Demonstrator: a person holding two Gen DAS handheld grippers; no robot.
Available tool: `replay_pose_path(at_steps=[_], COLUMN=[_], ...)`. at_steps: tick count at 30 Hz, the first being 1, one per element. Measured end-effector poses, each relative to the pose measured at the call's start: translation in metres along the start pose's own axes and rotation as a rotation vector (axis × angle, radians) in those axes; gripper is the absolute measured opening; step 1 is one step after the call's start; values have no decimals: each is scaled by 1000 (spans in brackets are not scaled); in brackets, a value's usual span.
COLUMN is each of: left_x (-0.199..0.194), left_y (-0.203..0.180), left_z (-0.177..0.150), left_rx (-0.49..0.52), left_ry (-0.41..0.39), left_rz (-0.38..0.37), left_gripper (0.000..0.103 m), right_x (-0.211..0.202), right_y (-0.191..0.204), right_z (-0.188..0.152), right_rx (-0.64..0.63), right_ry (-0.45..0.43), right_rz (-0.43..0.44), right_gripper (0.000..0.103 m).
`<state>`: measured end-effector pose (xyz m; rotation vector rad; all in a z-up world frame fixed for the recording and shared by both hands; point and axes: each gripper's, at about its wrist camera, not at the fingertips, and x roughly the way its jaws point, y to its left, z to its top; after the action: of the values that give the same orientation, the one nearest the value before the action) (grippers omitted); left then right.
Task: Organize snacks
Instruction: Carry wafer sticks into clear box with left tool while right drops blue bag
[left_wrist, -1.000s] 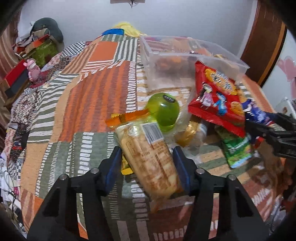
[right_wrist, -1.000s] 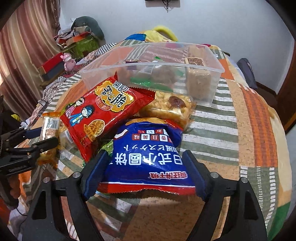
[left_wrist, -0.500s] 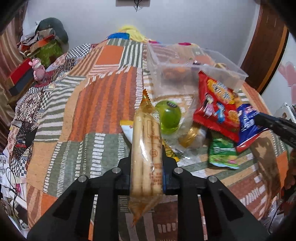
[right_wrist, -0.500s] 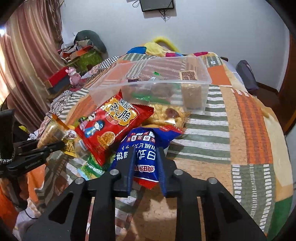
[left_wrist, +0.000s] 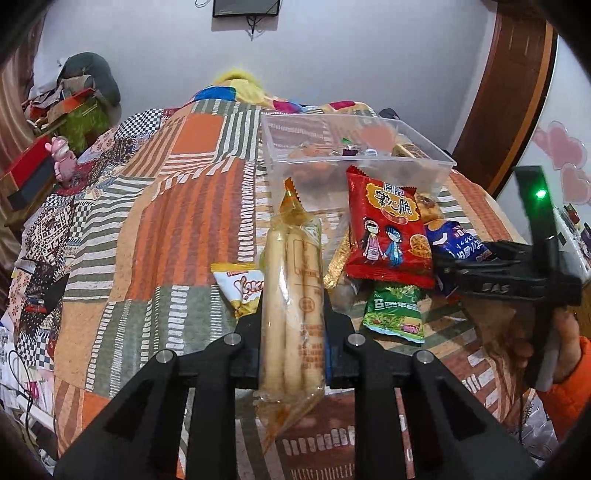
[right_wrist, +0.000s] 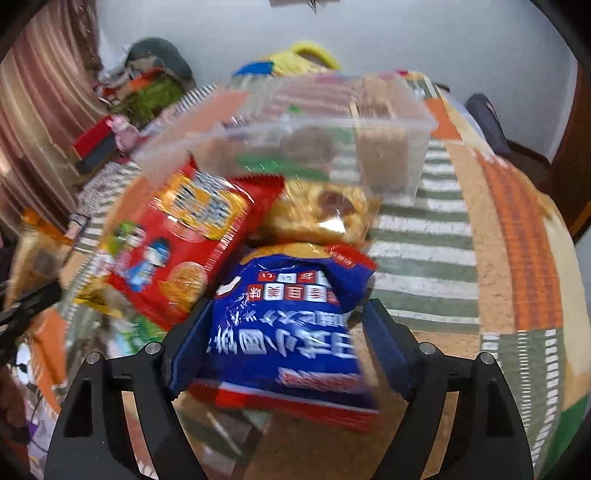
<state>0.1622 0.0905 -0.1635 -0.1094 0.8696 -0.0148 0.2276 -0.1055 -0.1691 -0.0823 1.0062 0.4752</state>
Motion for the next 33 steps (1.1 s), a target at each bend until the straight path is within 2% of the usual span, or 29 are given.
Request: replay_pose_path(at_steps=[3,6,13,21,26,33], left_x=[1,0,-7,-9,-1,22], left_y=[-2,-1,-6,-14,-21,-27], left_z=[3,10,34,83,116,152], left_rx=[2,-6,-13,-11,1,16], left_ry=[-7,-18,-71,-143,-178,-195], left_rz=[-5,-9,-22,-33,-27,-6], left_gripper=[21,21,21,21,21,21], right_x=[-7,-17,-55,-92,-96,-78], right_y=[1,1,-6,-13,-8,-6], right_z=[-3,-7,-3,34,63,102], right_rx=[-9,-22,-45,-33,-42,-49], right_ry=[-28,-47,-129,-271,-333,-357], right_rz=[12,-6,-28,-11,-15,-18], right_gripper=[63,60,59,59,59,60])
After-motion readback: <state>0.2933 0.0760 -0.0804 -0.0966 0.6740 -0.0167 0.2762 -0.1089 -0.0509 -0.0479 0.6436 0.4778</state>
